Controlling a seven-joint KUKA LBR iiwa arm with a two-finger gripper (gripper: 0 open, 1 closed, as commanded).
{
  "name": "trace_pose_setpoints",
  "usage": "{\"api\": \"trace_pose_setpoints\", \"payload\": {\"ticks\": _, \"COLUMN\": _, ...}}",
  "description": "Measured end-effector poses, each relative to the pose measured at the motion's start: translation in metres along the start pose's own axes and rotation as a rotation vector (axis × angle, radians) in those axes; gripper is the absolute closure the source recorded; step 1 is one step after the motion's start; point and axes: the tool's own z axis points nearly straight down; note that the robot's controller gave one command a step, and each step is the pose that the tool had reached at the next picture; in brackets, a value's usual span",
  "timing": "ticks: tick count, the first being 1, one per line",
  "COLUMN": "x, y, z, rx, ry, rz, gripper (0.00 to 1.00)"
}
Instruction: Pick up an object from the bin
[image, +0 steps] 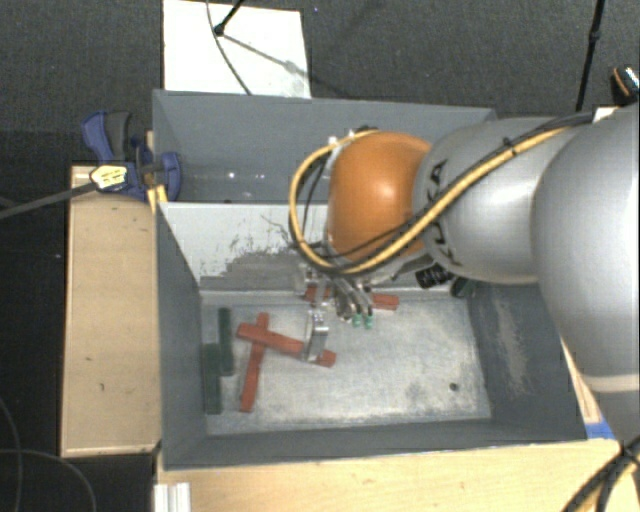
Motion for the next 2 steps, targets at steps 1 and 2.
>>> {"api": "trace_pose_setpoints", "payload": {"ticks": 1, "x": 0.0089, "y": -0.0029, "z": 0.0729, "rx": 0.002, "ry": 0.007, "rz": 0.019, "gripper": 0.00}}
{"api": "trace_pose_setpoints", "payload": {"ticks": 2, "x": 0.0069, "y": -0.0024, "z": 0.0686, "rx": 0.000, "ry": 0.000, "rz": 0.023, "gripper": 1.00}}
